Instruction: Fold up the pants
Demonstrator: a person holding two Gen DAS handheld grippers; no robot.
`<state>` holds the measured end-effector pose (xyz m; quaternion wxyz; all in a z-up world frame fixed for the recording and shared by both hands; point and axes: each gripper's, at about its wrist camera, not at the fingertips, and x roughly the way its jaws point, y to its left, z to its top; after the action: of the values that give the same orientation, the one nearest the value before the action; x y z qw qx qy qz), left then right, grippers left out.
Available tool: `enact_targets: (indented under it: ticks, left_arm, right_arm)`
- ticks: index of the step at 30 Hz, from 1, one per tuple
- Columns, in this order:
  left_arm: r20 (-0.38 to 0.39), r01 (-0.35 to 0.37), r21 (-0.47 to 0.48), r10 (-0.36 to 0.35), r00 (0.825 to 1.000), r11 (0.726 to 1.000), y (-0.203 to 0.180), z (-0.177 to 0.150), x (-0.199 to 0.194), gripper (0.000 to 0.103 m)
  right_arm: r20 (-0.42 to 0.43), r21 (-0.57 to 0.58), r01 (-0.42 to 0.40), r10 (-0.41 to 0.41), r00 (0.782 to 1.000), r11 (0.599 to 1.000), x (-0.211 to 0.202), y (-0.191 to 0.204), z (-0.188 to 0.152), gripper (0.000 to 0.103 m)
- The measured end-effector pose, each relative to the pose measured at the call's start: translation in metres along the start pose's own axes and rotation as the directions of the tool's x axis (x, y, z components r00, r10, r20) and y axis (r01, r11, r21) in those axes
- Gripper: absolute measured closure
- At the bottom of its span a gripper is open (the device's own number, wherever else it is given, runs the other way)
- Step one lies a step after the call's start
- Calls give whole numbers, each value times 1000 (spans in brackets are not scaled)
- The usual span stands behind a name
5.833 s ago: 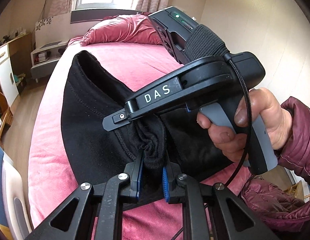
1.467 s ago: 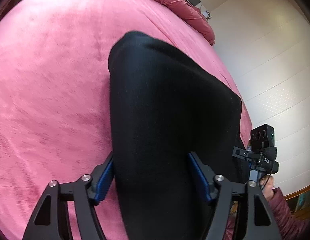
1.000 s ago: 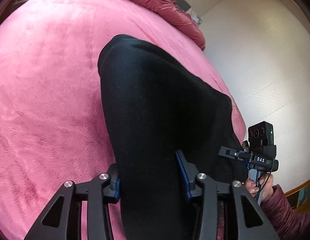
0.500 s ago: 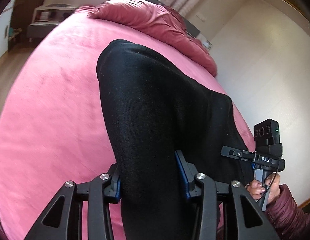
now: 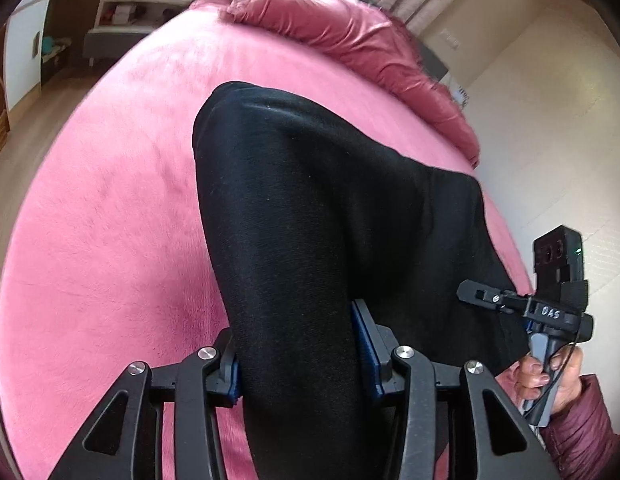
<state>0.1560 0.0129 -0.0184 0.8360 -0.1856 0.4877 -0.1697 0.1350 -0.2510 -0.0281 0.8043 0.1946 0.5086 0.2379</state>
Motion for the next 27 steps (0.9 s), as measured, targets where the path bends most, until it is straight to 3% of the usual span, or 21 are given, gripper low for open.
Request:
enact_targets:
  ticks: [2,4,8,13,18,27]
  left_arm:
    - [-2,-31,-8,31,1000,999,2,-3,12,45]
    - [12,-5,-35,6,1000,999,7,-6,16,41]
    - [28,-7,-35,8,1000,999,5,-6,19,38]
    - [48,-78,-2,78,996,997,-7,-5,12,35]
    - [102,-176,49,171,980,983,-28,-3,-1,35]
    - [182,-257,92,238,954,962,-44,-22,-31,35]
  right_arm:
    - [-21,36,6,-5,1000,999,12,-15,0,52]
    - [-19,54,11,-10,1000,998,20,-25,-6,48]
    - [17,82,-32,31,999,996,27,-29,-10,46]
    - [22,88,-33,31,999,996,21,-35,-15,42]
    - [20,110,17,-19,1000,994,5,-45,-20,30]
    - [82,88,151,-158,984,985,-24,-28,-25,28]
